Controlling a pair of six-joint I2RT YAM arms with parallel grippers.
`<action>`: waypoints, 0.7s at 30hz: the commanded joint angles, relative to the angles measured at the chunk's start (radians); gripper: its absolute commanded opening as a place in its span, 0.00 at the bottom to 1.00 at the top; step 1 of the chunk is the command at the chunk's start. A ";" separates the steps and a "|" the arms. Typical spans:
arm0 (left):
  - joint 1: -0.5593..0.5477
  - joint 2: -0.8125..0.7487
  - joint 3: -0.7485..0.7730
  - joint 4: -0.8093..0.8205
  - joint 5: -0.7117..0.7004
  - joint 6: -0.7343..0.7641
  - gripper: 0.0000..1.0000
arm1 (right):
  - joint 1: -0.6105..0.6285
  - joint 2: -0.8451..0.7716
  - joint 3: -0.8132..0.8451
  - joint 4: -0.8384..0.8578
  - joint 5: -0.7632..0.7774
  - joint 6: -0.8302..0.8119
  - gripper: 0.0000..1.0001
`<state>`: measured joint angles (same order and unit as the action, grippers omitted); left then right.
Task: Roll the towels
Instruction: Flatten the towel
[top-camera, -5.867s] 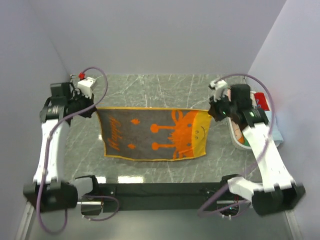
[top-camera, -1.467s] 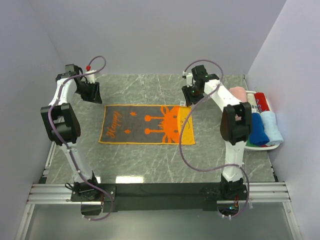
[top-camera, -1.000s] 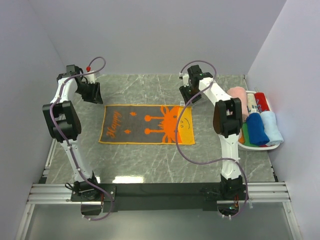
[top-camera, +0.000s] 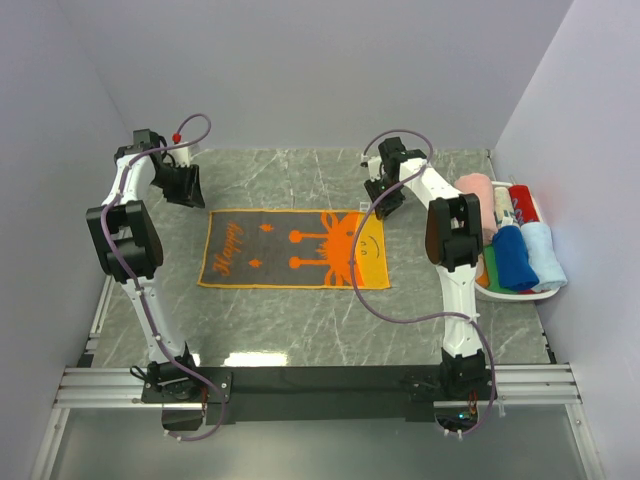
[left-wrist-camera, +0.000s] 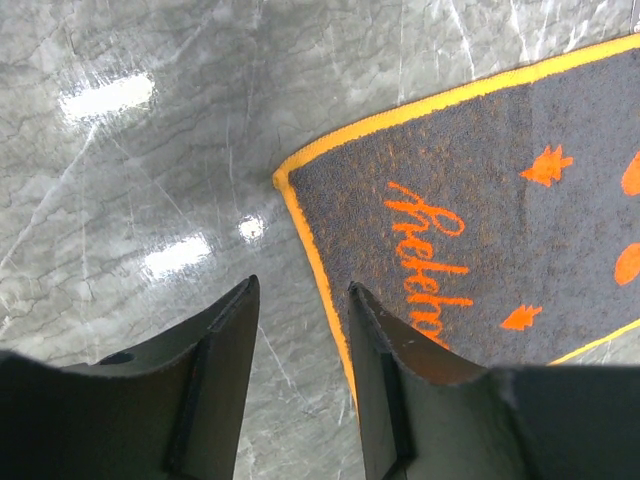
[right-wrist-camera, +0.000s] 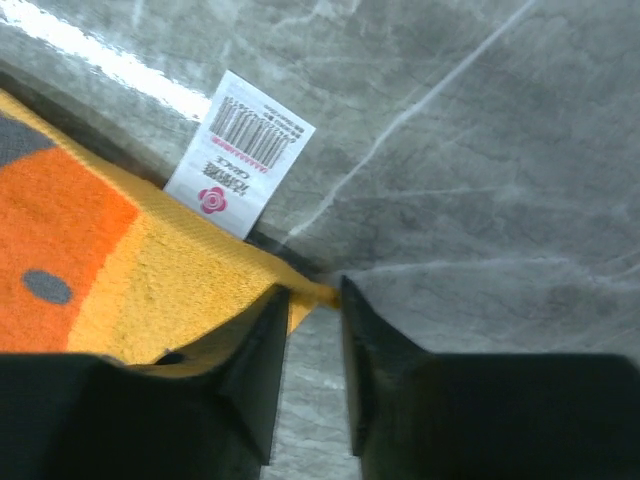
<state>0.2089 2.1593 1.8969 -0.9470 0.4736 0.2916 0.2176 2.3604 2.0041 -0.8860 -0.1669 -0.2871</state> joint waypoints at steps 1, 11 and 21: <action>0.001 0.007 0.037 0.017 0.002 -0.017 0.46 | -0.006 0.013 0.044 -0.014 -0.026 0.000 0.31; 0.017 0.037 0.067 0.097 0.020 -0.037 0.40 | -0.006 -0.047 0.027 -0.018 -0.013 -0.024 0.00; 0.009 0.143 0.160 0.062 0.026 0.000 0.41 | -0.007 -0.035 0.074 -0.045 -0.002 -0.020 0.00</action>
<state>0.2214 2.2738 2.0182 -0.8703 0.4778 0.2680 0.2173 2.3608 2.0277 -0.9131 -0.1745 -0.3023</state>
